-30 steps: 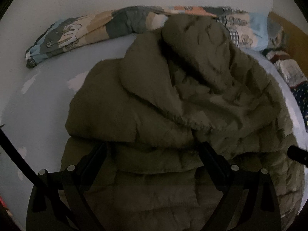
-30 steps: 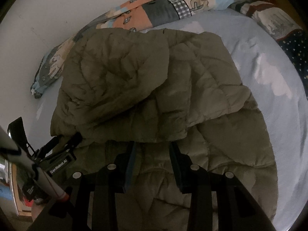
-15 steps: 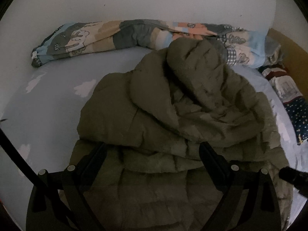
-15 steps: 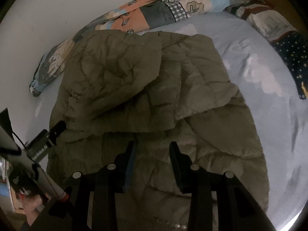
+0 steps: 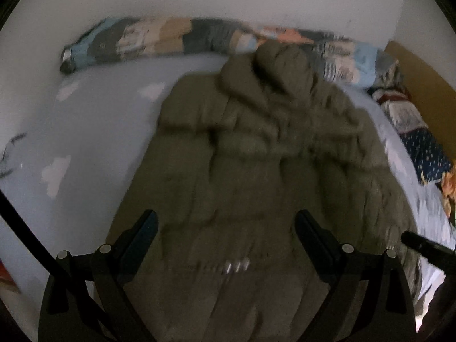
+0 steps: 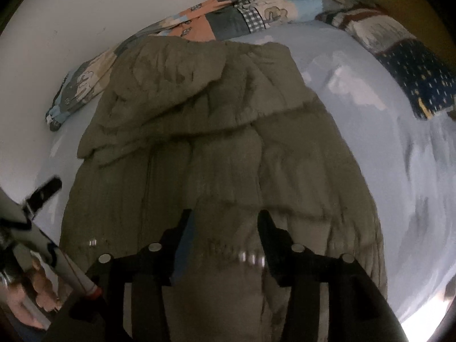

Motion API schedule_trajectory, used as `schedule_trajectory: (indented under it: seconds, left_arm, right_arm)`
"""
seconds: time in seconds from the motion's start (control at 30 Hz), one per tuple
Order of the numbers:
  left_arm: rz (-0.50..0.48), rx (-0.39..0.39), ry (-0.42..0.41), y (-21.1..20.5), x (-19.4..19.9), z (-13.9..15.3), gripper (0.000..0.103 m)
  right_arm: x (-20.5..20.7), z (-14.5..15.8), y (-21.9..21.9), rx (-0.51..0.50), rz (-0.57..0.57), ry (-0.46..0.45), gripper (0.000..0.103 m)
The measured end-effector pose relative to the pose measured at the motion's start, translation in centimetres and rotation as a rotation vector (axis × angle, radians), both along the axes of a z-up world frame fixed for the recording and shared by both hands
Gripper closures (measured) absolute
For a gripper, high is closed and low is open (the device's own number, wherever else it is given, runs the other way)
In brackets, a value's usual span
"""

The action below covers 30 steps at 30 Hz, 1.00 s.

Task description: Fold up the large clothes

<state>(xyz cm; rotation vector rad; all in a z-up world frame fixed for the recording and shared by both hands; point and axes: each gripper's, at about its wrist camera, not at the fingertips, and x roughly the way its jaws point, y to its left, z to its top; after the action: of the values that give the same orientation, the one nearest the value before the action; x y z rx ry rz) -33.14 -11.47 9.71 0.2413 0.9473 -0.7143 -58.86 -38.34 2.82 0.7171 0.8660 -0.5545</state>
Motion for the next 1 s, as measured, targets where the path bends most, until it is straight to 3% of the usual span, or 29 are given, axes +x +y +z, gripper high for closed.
schedule_trajectory:
  seconds: [0.23,0.43,0.73,0.87,1.0]
  left_arm:
    - [0.022,0.038,0.033,5.4,-2.2,-1.2,0.007]
    - [0.066,0.025,0.068,10.2,-2.5,-1.6,0.007]
    - [0.158,0.023,0.054,13.7,-0.8,-1.8,0.007]
    - [0.158,0.048,0.075,14.3,-0.7,-2.5,0.007]
    - [0.143,0.059,0.035,14.4,-1.7,-1.9,0.007]
  right_arm:
    - [-4.1,-0.9,3.2,0.026,-0.020,-0.010,0.052]
    - [-7.0,-0.9,4.5,-0.018,-0.039,0.002,0.052]
    - [-11.8,-1.5,5.1,-0.022,-0.114,-0.023,0.048]
    - [-14.4,-1.9,4.9,-0.037,-0.157,-0.042,0.048]
    - [-16.7,-2.4,4.6,-0.028,-0.206,-0.057,0.047]
